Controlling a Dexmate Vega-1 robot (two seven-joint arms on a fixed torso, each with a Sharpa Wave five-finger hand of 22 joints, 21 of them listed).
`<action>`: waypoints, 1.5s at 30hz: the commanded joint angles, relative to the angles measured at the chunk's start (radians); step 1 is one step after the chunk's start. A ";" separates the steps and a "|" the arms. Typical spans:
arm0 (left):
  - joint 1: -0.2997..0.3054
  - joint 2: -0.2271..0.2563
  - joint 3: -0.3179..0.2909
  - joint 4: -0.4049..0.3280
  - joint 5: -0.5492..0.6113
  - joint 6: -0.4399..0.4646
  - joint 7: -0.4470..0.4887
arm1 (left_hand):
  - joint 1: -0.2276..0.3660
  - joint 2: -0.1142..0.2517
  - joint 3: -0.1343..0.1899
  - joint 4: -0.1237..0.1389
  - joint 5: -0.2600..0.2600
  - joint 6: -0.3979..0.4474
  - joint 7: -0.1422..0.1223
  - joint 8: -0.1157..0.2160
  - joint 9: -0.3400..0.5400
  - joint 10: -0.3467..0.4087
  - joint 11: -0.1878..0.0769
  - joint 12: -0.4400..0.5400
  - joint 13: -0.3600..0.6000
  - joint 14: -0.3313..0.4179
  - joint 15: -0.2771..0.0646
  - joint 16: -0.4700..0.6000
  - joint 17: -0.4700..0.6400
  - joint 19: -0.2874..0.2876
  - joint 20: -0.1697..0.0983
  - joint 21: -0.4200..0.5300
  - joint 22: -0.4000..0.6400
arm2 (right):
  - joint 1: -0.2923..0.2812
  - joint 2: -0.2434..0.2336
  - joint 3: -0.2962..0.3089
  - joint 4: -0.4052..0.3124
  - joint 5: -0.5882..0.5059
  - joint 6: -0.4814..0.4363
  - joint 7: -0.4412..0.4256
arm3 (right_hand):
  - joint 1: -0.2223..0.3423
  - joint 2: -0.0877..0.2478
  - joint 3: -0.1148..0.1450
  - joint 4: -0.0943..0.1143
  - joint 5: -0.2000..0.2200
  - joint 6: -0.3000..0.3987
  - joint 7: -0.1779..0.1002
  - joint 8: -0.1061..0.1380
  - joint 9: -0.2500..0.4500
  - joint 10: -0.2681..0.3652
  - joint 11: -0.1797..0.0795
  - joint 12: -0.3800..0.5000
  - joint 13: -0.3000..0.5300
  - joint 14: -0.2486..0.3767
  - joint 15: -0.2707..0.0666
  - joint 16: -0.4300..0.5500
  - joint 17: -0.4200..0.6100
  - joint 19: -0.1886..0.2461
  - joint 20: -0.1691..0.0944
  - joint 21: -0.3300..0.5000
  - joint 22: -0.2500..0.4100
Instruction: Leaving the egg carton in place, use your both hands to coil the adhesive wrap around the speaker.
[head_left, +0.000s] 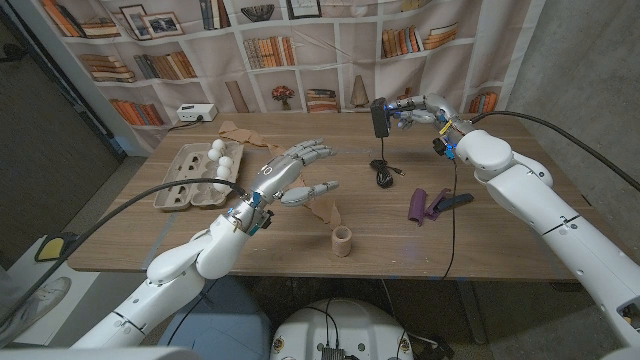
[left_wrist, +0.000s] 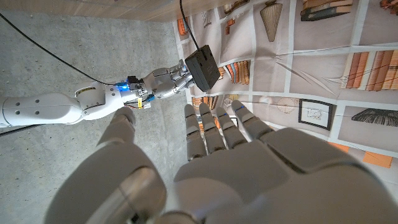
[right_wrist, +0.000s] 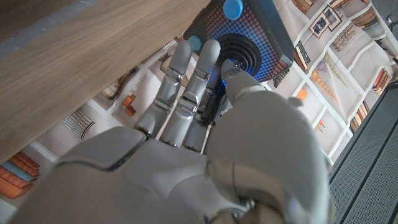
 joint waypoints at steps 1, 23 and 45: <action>-0.007 0.007 0.003 -0.004 0.040 -0.011 0.002 | 0.009 -0.007 -0.009 0.002 0.001 -0.005 -0.005 -0.003 0.005 -0.006 -0.006 -0.005 0.006 0.034 0.004 0.010 0.002 0.012 0.011 0.007 0.003 | 0.007 0.007 -0.003 0.022 0.000 0.004 0.004 | 0.025 0.034 0.039 0.033 0.006 0.006 0.004 0.000 -0.001 0.058 0.016 0.003 0.080 0.010 -0.053 -0.001 0.002 -0.002 -0.087 0.006 0.000; -0.029 0.020 0.024 0.009 0.110 -0.031 -0.004 | -0.022 -0.027 -0.035 0.016 0.006 0.018 -0.021 0.005 0.006 0.102 -0.018 0.026 0.007 0.199 -0.055 0.030 0.003 0.051 0.005 0.011 0.002 | 0.023 0.018 -0.009 0.065 -0.002 0.008 0.013 | 0.024 0.033 0.040 0.033 0.005 0.007 0.003 0.000 -0.001 0.058 0.015 -0.002 0.082 0.011 -0.053 -0.007 0.003 -0.004 -0.088 0.015 -0.001; -0.060 0.030 0.071 0.003 0.206 -0.057 -0.028 | 0.027 -0.054 -0.041 -0.002 0.026 -0.126 -0.046 -0.028 0.004 0.110 -0.023 0.008 0.009 0.181 -0.056 -0.015 -0.001 0.057 -0.002 -0.004 0.001 | 0.026 0.018 -0.004 0.081 -0.003 0.012 0.018 | 0.023 0.032 0.040 0.033 0.005 0.009 0.005 0.000 -0.002 0.063 0.017 -0.007 0.081 0.014 -0.053 -0.014 0.000 -0.006 -0.089 0.023 -0.002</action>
